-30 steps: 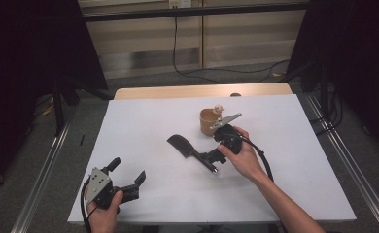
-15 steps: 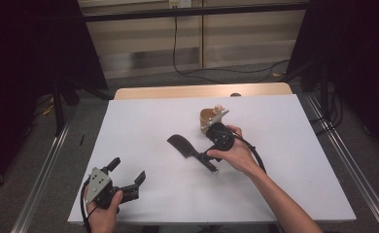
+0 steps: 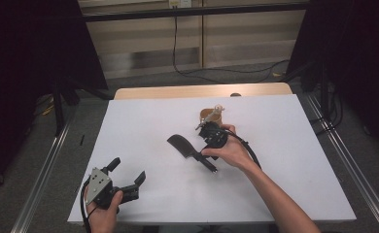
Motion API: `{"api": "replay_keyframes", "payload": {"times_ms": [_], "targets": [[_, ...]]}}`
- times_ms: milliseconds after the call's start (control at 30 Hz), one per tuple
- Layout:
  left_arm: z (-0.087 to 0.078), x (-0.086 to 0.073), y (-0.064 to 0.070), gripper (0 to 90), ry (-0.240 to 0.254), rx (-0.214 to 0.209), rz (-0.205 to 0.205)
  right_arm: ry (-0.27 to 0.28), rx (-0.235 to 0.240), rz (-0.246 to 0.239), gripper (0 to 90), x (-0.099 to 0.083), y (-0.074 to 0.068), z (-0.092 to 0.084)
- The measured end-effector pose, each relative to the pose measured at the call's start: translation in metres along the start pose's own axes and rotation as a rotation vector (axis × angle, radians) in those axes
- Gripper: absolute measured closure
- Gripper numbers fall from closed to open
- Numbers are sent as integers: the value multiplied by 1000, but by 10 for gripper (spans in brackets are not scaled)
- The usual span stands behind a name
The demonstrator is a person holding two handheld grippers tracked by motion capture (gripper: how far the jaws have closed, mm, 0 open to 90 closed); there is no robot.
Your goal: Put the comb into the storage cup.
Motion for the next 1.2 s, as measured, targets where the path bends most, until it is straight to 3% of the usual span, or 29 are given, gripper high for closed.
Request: {"api": "replay_keyframes", "payload": {"times_ms": [100,500,700,867,1200], "targets": [[0,0,0,28,-2,0,1,-37,7,-1,237,0,-1,4],[0,-1,-1,28,-8,-1,3,-110,22,17,329,0,-1,11],[0,-1,-1,27,-8,-3,3,-143,28,18,423,2,-4,15],[0,-1,-1,27,-5,-2,-1,-177,7,11,506,4,-5,18],[2,-2,-1,27,-10,-1,-1,-181,11,10,619,5,-7,21]]}}
Point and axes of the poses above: each handheld gripper's, and its own axes: z roughly forward along the jaws, x roughly out of its top, y roughly to its right, the point moved 8 cm from there along z, roughly forward along the jaws, and after that the axes turned 6 degrees about -x, right-handed, at the moved point
